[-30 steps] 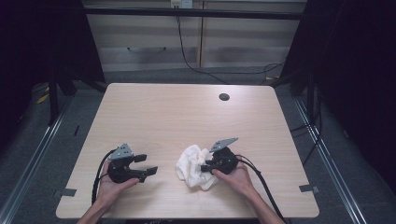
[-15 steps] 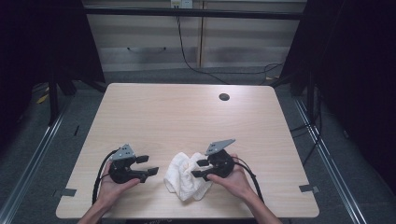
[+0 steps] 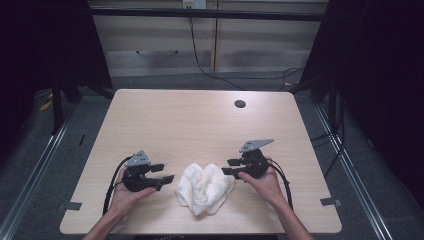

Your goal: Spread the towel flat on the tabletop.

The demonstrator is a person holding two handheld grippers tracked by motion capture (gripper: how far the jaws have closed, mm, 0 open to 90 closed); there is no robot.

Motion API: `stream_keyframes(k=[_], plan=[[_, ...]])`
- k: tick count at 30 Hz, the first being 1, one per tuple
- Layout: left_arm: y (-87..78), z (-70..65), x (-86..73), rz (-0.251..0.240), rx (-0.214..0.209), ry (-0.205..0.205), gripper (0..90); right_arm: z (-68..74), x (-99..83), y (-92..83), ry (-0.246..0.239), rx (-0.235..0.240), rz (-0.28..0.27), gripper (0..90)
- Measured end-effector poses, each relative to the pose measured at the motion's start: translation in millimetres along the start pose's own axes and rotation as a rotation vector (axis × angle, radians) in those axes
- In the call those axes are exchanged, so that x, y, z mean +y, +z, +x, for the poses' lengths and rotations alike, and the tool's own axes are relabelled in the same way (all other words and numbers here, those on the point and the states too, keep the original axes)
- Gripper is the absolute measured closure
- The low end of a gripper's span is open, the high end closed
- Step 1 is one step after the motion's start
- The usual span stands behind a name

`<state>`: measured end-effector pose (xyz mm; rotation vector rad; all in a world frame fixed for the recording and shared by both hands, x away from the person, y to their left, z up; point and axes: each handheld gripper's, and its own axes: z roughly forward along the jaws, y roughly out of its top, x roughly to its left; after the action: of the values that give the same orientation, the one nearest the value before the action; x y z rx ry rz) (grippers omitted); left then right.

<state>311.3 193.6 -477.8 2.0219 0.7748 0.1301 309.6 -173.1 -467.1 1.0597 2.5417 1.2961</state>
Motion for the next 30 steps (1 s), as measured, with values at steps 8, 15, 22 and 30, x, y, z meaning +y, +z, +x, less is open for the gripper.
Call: stream_keyframes(k=[8, 15, 22, 30], plan=[[33.6, 13.4, 32.8, 0.005, -0.039, -0.03, 38.9, -3.7, 0.7, -11.2, 0.011, -0.019, -0.032, 51.9], [65.1, 17.9, 43.6, 0.072, -0.07, -0.072, 44.8, -7.7, -2.7, -19.8, 0.027, -0.035, -0.047, 49.6], [80.0, 10.7, 40.8, 0.112, -0.082, 0.016, 55.7, -9.1, -3.5, -24.9, 0.032, -0.04, -0.058, 48.0], [84.5, 11.1, 37.8, 0.125, -0.092, 0.066, 62.8, -7.5, -4.0, -20.8, 0.03, -0.03, -0.045, 46.4]])
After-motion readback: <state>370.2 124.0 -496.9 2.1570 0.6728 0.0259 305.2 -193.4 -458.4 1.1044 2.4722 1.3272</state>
